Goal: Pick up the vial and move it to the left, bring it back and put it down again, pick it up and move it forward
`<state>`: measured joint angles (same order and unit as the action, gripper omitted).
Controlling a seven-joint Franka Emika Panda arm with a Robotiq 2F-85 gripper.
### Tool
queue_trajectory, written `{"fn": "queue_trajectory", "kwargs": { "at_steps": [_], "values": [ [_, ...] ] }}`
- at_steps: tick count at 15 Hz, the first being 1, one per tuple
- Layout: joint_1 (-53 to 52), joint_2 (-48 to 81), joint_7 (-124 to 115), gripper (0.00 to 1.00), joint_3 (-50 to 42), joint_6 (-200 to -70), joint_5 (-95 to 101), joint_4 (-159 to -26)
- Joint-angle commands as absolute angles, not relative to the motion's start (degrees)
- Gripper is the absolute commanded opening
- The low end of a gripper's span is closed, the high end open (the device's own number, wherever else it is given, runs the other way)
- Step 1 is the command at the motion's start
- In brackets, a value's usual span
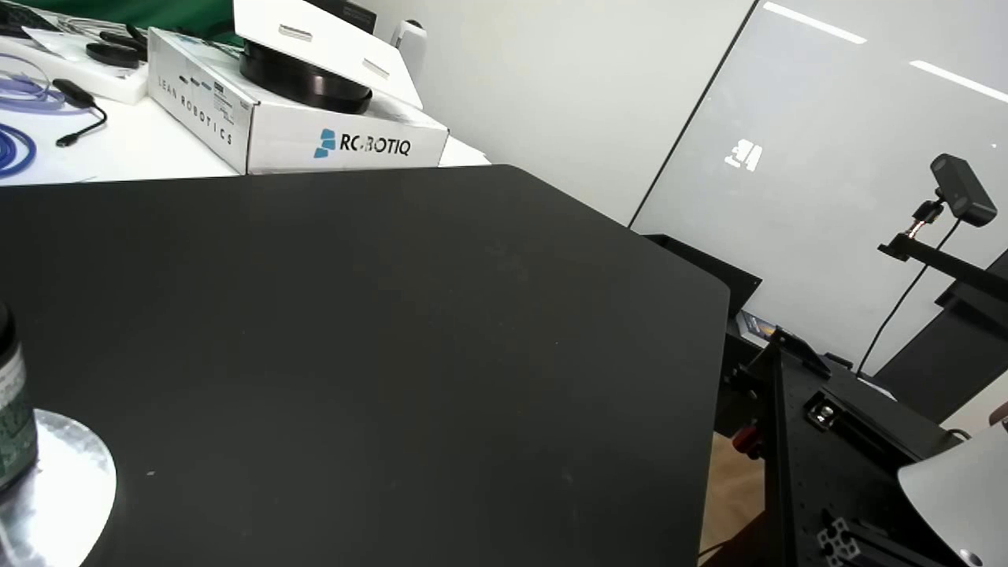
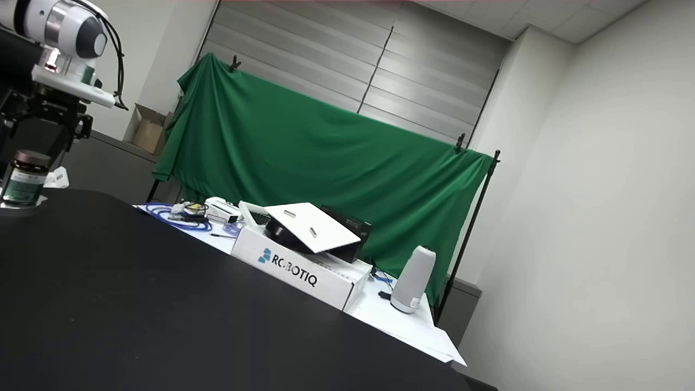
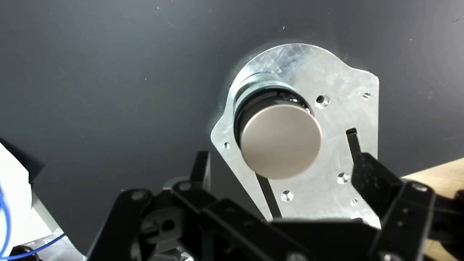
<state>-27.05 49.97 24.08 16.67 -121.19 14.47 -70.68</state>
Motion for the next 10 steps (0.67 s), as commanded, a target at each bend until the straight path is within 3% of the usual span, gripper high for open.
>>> {"fn": "queue_trajectory", "kwargs": {
  "at_steps": [1, 10],
  "values": [
    [-26.88, 50.8, 24.44, 1.0, 16.64, -120.44, 14.3, -69.78],
    [-26.84, 52.11, 24.6, 1.0, 16.8, -120.08, 14.1, -69.41]
  ]
}}
